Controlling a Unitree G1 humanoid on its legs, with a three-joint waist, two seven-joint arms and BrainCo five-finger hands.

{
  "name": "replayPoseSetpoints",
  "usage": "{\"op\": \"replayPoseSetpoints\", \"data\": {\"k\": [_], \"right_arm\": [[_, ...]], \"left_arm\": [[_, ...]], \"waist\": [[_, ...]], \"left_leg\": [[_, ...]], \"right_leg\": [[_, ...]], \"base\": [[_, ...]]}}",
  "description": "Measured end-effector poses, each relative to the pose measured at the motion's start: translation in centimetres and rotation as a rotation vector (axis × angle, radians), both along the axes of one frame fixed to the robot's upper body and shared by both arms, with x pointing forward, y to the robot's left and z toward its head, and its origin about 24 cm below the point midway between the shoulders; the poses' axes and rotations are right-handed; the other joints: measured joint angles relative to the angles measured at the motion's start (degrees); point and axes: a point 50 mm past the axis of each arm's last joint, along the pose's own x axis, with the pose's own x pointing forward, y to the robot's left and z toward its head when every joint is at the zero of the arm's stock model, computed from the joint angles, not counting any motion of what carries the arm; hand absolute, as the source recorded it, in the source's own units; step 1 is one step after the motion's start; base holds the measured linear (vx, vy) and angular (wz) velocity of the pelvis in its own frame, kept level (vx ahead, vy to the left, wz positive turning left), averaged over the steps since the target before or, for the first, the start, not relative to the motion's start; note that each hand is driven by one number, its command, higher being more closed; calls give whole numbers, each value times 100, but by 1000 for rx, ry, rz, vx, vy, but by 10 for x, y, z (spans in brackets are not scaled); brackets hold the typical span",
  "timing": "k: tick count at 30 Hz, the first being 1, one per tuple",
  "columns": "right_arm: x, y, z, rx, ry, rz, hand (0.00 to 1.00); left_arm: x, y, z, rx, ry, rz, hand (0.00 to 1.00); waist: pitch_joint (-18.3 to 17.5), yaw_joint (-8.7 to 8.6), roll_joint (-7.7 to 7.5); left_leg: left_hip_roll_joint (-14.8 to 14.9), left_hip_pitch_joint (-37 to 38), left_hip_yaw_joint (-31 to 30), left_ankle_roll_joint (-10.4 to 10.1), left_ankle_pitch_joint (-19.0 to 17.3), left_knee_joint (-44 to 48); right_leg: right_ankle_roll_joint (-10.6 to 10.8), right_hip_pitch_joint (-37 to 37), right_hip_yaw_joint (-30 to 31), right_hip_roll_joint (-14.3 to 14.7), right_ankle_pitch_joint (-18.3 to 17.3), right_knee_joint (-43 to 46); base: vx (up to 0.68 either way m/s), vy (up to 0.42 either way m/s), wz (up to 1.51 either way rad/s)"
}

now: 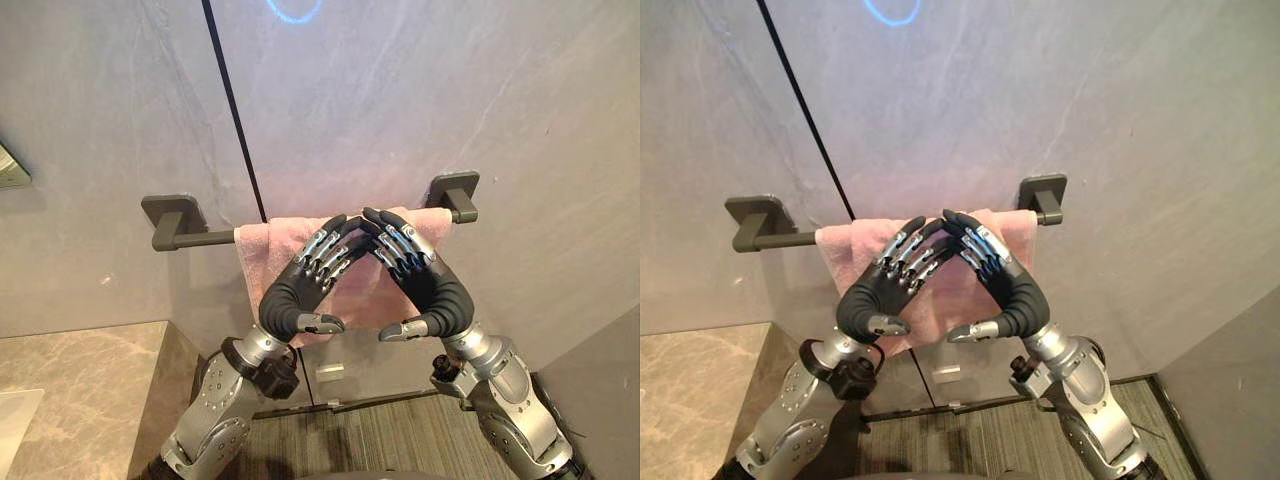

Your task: Organize washtable

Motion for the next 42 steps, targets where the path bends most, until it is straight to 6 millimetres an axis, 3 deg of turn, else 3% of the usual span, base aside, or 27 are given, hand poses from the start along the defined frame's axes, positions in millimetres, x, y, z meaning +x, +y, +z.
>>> {"op": "replayPoseSetpoints", "data": {"k": [11, 27, 33, 42], "right_arm": [[8, -4, -37, -175, 153, -25, 0], [4, -9, -41, -249, 195, 89, 0], [5, -10, -45, -303, 186, 70, 0], [10, -4, -65, -317, 209, -38, 0]], "left_arm": [[-4, -1, -32, 205, 115, -90, 0], [-10, 1, -33, 286, 102, -204, 0], [-11, 0, -37, 333, 69, -148, 0], [1, -2, -54, 283, 133, 22, 0]], "waist": [[76, 5, -118], [100, 9, -149], [139, 27, -212], [146, 42, -175]], "left_leg": [[-10, -77, -53, 9, 62, -20], [-12, 3, -64, 10, 62, -31], [-14, -21, -69, 10, 62, -36], [-12, -93, -130, 10, 65, -39]], "right_leg": [[-6, 4, -86, -10, 71, -61], [-10, 84, -96, -11, 63, -60], [-9, 72, -100, -12, 63, -74], [-11, 37, -129, -11, 62, -92]], "base": [[-26, -18, 2], [-28, -12, 0], [0, 0, 0], [0, 0, 2]]}}
